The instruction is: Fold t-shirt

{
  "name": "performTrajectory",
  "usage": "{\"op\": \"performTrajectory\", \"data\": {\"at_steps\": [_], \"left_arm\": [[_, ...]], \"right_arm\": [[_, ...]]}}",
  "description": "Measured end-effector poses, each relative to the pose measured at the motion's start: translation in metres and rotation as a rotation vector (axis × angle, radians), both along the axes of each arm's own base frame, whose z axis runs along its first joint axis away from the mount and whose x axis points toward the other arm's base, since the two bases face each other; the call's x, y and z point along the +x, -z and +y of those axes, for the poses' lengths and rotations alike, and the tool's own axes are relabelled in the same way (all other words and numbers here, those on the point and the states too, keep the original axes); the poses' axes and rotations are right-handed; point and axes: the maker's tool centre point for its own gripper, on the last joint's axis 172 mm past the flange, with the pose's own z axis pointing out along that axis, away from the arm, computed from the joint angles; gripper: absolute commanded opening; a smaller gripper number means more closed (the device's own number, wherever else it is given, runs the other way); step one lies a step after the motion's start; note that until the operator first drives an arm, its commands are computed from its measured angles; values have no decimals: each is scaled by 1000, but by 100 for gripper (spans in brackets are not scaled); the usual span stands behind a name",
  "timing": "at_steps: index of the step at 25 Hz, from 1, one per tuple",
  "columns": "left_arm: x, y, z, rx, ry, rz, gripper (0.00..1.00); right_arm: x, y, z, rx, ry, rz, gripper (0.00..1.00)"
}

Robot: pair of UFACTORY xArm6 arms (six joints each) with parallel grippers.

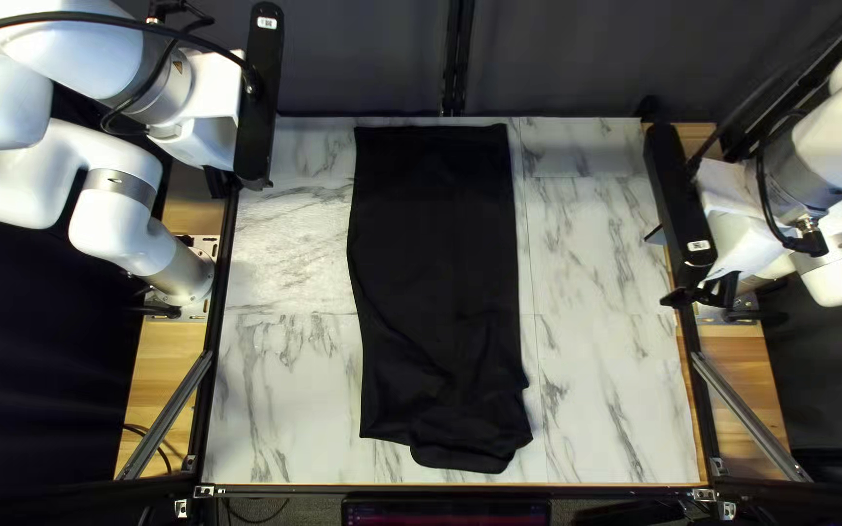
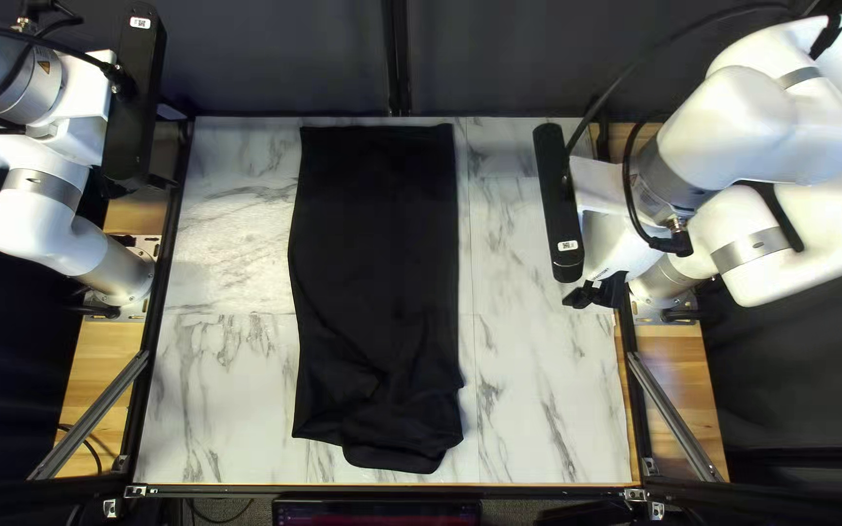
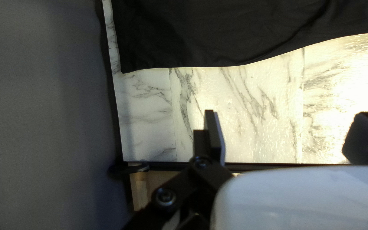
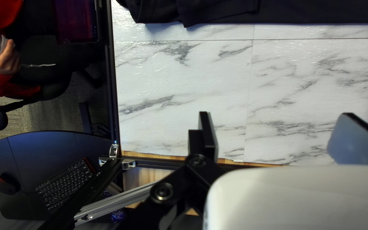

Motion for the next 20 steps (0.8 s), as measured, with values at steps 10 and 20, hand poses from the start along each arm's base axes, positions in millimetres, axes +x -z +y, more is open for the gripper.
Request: {"op": "performTrajectory", "data": {"at_steps": [10, 20], "left_arm": [[31, 45, -9, -47, 28, 14, 100], [112, 169, -96, -144, 158, -9, 100]], "right_arm": [[0, 0, 0, 0, 0, 0, 100], [0, 0, 0, 0, 0, 0, 100]]}}
